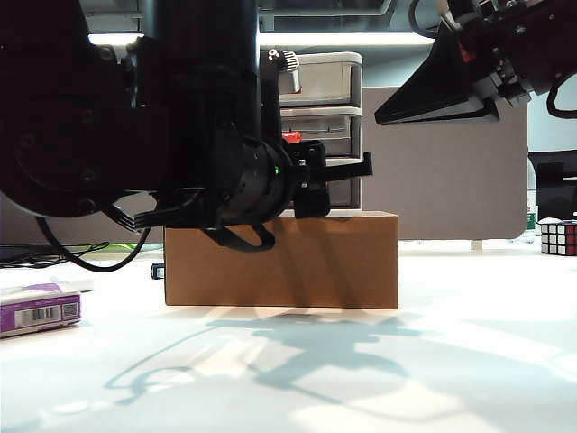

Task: Open the third layer of the drawer on the table, pick up a pack of napkins on the table and put it in, and finally close the drawer.

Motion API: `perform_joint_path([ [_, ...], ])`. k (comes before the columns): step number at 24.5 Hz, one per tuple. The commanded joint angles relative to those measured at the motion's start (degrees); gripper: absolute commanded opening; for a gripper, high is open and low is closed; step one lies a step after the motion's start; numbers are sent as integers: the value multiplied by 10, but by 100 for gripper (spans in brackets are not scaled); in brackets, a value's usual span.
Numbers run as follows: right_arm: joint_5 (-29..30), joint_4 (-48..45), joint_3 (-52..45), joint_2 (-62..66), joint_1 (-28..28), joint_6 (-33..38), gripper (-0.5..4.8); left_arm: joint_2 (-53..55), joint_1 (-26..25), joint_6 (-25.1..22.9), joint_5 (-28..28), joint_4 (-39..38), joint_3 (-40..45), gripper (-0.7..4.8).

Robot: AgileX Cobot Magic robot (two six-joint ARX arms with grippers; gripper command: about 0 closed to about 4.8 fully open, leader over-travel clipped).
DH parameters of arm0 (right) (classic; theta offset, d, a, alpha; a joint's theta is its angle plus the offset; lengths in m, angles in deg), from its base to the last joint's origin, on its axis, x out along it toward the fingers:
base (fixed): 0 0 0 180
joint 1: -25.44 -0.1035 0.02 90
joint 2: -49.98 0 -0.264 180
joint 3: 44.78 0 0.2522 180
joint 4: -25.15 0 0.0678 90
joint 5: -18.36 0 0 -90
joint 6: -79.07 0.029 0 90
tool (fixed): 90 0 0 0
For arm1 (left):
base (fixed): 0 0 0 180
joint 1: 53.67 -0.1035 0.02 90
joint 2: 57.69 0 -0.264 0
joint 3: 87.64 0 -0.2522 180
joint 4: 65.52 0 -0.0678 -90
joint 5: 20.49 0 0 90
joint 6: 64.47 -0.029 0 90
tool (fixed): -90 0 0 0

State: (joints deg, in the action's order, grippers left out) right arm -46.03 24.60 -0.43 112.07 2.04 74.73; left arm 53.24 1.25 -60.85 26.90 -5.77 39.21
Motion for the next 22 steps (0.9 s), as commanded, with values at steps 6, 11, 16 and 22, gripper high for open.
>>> perform_joint_path([
  [6, 2, -14, 4, -1, -1, -2, -6, 0, -1, 2, 28, 7, -2, 175],
  [11, 2, -14, 4, -1, -1, -2, -6, 0, -1, 2, 28, 7, -2, 175],
  [16, 2, -14, 4, -1, -1, -2, -6, 0, -1, 2, 30, 1, -10, 123],
  [22, 5, -14, 4, -1, -1, -2, -6, 0, -1, 2, 30, -16, -16, 106],
])
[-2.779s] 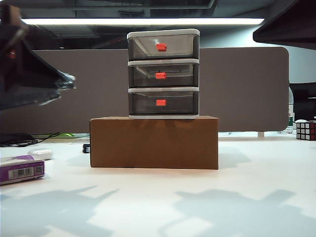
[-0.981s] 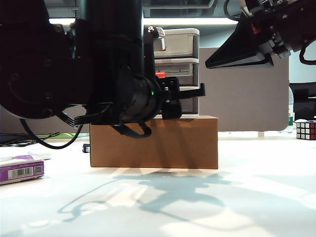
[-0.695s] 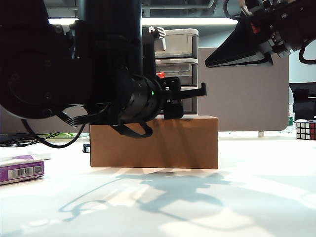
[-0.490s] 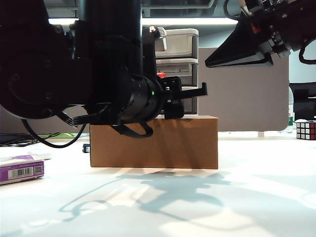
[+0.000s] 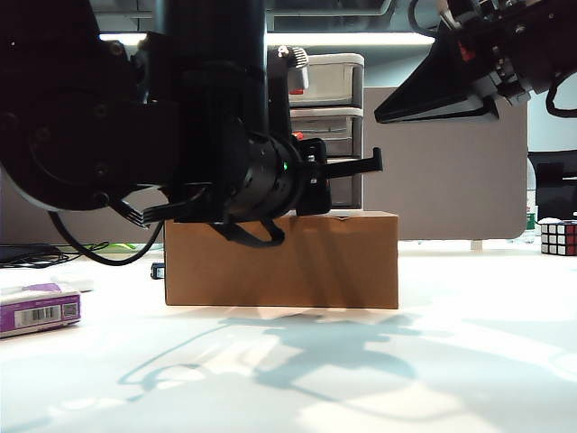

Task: Open the third layer of the drawer on the table, pick up a pack of napkins on the table and put it in, and finally close the drawer.

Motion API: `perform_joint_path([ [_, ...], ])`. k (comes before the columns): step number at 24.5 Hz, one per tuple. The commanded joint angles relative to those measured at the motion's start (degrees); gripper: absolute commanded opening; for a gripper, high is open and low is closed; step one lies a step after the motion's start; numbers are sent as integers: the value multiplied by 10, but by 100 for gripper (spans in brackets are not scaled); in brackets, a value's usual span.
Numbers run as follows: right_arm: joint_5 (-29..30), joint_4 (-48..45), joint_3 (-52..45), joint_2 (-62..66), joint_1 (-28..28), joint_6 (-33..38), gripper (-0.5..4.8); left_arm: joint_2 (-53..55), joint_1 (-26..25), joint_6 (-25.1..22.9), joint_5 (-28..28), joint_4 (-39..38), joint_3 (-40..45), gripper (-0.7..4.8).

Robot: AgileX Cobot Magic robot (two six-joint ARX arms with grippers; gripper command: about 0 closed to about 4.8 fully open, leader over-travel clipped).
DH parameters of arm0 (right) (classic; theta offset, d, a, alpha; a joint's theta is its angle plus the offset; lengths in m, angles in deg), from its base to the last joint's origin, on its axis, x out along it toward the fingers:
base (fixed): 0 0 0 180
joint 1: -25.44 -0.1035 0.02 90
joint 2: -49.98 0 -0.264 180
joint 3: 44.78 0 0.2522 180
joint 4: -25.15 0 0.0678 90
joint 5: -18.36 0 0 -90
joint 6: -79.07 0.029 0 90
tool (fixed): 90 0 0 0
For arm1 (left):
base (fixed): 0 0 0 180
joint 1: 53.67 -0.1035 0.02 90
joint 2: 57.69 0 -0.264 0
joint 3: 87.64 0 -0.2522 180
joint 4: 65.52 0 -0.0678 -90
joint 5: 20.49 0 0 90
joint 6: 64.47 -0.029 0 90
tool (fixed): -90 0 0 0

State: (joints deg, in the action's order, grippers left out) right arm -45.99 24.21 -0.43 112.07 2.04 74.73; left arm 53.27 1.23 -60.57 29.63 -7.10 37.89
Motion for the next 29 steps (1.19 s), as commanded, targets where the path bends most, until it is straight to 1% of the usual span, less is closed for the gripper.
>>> perform_joint_path([
  [1, 5, -10, 4, -1, -1, -2, -6, -1, 0, -1, 2, -4, -3, 106],
  [2, 5, -10, 4, -1, -1, -2, -6, -1, 0, -1, 2, -6, -3, 95],
  [3, 5, -10, 4, -1, -1, -2, -6, -1, 0, -1, 2, -8, -3, 60],
  [5, 5, -10, 4, -1, -1, -2, -6, -1, 0, 0, 2, -14, -3, 18],
  [7, 4, -20, 4, -1, -4, -2, -6, -1, 0, 0, 2, -15, -3, 16],
  [9, 4, -46, 4, 0, -8, -2, -6, -1, 0, 0, 0, -15, -3, -8],
  [14, 4, -94, 13, 29, -13, 3, -6, -1, 0, 0, 0, -15, -3, -6],
  [18, 4, -97, 61, 98, -14, 3, -6, -1, 0, 0, -2, -15, -2, -6],
  [21, 7, -99, 101, 145, -14, 2, -6, -1, 0, 11, -2, -15, -2, -6],
  [22, 16, -99, 110, 157, -14, 2, -6, -1, 0, 10, -2, -15, -2, -6],
  [29, 10, -95, 153, 200, -14, 2, -6, -1, 1, 11, -4, -18, -2, -6],
])
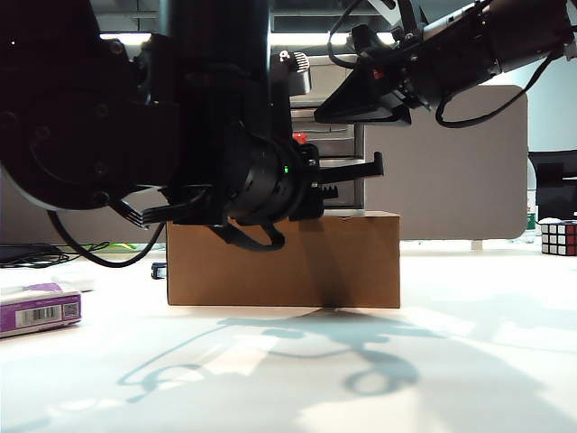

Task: Open the third layer of the drawer on the table, pick up a pack of napkins on the table and put it in, and finally close the drawer.

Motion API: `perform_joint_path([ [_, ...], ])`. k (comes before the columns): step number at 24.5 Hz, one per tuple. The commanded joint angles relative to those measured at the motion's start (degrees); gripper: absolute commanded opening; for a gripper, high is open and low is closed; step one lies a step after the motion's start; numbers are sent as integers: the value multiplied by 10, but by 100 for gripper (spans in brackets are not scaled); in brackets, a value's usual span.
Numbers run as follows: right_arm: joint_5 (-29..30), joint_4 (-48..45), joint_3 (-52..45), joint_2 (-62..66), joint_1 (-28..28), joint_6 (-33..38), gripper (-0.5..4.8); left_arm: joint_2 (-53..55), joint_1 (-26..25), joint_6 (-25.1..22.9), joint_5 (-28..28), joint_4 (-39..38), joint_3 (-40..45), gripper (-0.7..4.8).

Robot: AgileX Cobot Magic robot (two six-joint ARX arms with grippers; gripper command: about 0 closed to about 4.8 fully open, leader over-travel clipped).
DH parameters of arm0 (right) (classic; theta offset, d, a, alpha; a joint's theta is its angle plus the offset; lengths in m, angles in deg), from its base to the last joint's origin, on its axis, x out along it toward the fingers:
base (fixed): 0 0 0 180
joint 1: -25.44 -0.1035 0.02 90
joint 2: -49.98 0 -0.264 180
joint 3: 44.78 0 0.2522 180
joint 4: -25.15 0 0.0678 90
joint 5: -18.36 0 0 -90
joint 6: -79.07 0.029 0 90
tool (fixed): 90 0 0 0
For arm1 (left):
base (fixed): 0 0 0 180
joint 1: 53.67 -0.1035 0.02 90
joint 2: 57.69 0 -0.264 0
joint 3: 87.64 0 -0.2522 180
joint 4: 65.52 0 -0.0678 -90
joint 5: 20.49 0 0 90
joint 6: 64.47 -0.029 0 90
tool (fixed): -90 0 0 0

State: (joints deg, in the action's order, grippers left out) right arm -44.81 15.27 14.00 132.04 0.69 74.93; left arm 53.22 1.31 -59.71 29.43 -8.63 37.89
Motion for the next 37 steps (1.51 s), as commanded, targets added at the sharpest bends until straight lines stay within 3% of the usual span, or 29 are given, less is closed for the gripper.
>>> perform_joint_path([
  [1, -5, -7, 9, 0, 0, 0, -6, 0, 0, 2, -2, -3, -2, -6],
  [10, -64, -8, 10, 0, 0, 0, -6, -1, 15, 4, -20, -2, 10, -6],
  [20, -63, -8, 10, 1, 0, 0, -6, -2, 61, 39, -79, 55, 72, -6],
  [24, -63, -8, 10, 2, 0, 0, -6, -5, 121, 38, -127, 105, 106, -6],
  [29, -63, -8, 10, 2, 0, 0, -6, -5, 130, 36, -128, 106, 104, 0],
  [31, -63, -8, 10, 2, 0, 0, -6, -5, 125, 36, -124, 106, 104, 55],
  [34, -62, -8, 10, 2, 0, 0, -6, -5, 108, 34, -116, 105, 101, 188],
  [37, -62, -7, 10, 2, 0, 0, -6, -5, 89, 30, -68, 104, 92, 215],
])
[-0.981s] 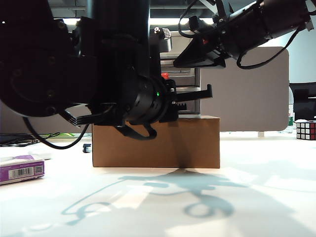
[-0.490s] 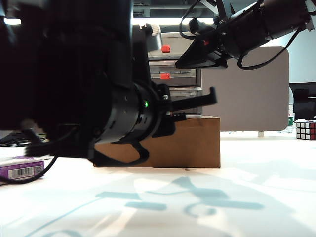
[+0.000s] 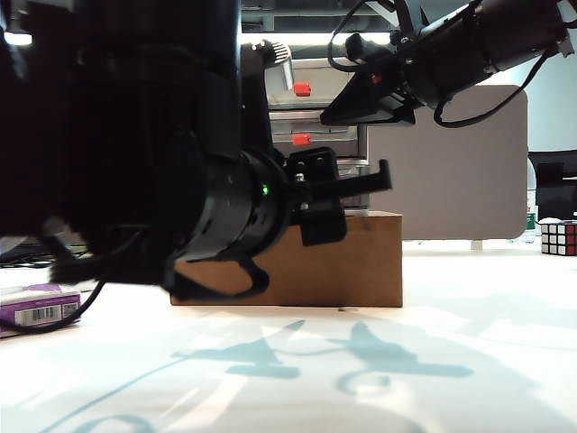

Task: Open the third layer of the drawer on the table, pick up a pack of napkins on the table and put it in, and finally close the drawer.

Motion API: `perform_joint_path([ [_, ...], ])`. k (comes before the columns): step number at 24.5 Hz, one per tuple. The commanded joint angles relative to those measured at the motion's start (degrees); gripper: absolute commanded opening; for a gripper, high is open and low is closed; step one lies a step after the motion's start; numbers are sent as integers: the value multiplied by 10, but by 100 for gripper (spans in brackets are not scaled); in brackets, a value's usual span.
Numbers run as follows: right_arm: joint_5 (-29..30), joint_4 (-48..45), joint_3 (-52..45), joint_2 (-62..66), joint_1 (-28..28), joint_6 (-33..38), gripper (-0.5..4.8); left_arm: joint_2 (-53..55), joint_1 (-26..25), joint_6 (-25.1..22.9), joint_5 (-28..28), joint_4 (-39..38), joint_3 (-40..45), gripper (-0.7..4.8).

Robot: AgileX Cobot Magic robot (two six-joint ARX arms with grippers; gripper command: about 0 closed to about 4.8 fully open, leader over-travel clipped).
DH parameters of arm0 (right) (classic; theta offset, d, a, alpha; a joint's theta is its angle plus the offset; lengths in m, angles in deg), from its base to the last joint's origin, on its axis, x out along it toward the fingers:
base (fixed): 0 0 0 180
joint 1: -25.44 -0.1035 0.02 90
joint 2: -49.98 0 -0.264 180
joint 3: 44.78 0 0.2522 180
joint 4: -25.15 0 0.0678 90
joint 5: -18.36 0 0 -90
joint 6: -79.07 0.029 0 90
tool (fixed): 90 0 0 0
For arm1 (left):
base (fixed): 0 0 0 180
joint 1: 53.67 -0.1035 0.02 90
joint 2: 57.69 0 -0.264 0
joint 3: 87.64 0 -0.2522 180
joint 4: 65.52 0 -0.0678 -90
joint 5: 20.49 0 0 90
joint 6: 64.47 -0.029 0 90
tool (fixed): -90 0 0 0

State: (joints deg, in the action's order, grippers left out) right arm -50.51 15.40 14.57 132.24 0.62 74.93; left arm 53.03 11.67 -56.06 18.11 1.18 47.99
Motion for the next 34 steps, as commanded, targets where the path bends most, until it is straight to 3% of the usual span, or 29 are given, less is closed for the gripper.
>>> perform_joint_path([
  [1, -5, -8, 4, 0, 0, 0, -6, -3, -18, -10, 54, 5, -12, 215],
  [10, -4, -7, 4, 0, 0, 0, -6, -3, -31, -26, 58, -47, -60, 213],
  [23, -4, -3, 4, 0, 0, 0, -6, -3, -55, -39, 56, -63, -76, 209],
  [27, -4, -2, 4, 0, 0, 0, -6, -3, -55, -39, 62, -63, -79, 169],
  [33, -4, -1, 4, 0, 0, 0, -6, -3, -56, -39, 62, -63, -79, 167],
  [34, -4, 1, 4, 0, 0, 0, -6, -3, -59, -39, 62, -63, -79, 141],
])
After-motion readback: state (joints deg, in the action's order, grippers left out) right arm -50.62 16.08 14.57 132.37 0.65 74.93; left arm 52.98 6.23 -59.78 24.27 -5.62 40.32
